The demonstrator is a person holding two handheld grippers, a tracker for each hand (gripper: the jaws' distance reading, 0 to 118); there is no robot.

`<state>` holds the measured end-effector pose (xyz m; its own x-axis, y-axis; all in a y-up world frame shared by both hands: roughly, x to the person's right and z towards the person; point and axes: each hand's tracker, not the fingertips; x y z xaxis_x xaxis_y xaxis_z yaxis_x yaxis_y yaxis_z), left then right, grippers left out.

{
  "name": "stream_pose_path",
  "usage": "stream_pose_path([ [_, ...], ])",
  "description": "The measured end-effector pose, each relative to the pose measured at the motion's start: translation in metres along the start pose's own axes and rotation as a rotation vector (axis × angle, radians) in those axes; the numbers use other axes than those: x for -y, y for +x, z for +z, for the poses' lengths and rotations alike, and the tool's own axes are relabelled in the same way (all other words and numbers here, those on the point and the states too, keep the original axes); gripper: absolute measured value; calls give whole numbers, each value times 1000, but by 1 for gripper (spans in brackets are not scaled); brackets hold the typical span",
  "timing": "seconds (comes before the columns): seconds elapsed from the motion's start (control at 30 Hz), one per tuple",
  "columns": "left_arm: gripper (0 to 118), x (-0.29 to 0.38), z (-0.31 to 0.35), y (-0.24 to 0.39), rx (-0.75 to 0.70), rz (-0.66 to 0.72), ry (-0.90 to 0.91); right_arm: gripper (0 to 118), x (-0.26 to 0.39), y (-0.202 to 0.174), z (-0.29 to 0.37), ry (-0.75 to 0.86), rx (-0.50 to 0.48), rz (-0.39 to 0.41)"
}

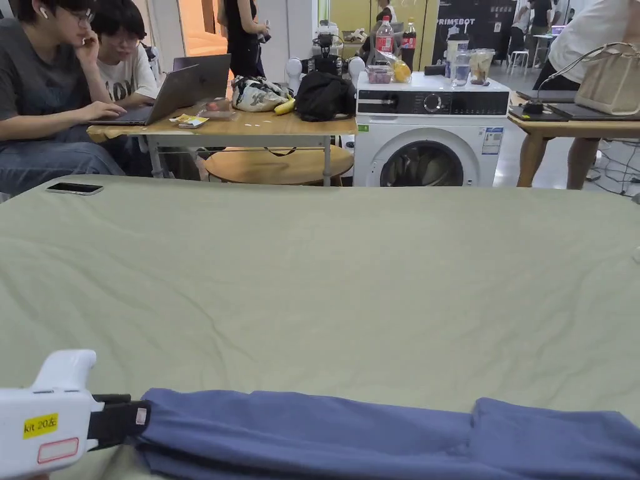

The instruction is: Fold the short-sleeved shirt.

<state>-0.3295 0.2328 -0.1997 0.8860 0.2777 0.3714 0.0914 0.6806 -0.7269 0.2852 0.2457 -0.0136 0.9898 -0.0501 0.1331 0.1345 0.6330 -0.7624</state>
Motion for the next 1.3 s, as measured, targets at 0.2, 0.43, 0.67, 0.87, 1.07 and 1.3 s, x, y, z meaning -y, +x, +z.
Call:
stream_pose_path([
  [0.2,54,7,22,13,8,4,176,60,21,-2,-6,13,44,41],
  [0.43,54,-45,56,67,-52,-51,426,60,-34,-29,30,371,-12,3],
  [0.67,49,-52,14,115,-38,-115,422,30,-65,-101,-2,526,-45,3],
  [0.87,0,-34,-8,133,63,-87,433,0,-57,-131,-42,441,-59,-2],
  [1.07,0,-31,-3,139,-6,-211,383,0,-49,-135,-40,427,-43,45],
  [1.3,81,-32,12,25,156,91,255,0,-36,-118,-22,454,-124,-16],
])
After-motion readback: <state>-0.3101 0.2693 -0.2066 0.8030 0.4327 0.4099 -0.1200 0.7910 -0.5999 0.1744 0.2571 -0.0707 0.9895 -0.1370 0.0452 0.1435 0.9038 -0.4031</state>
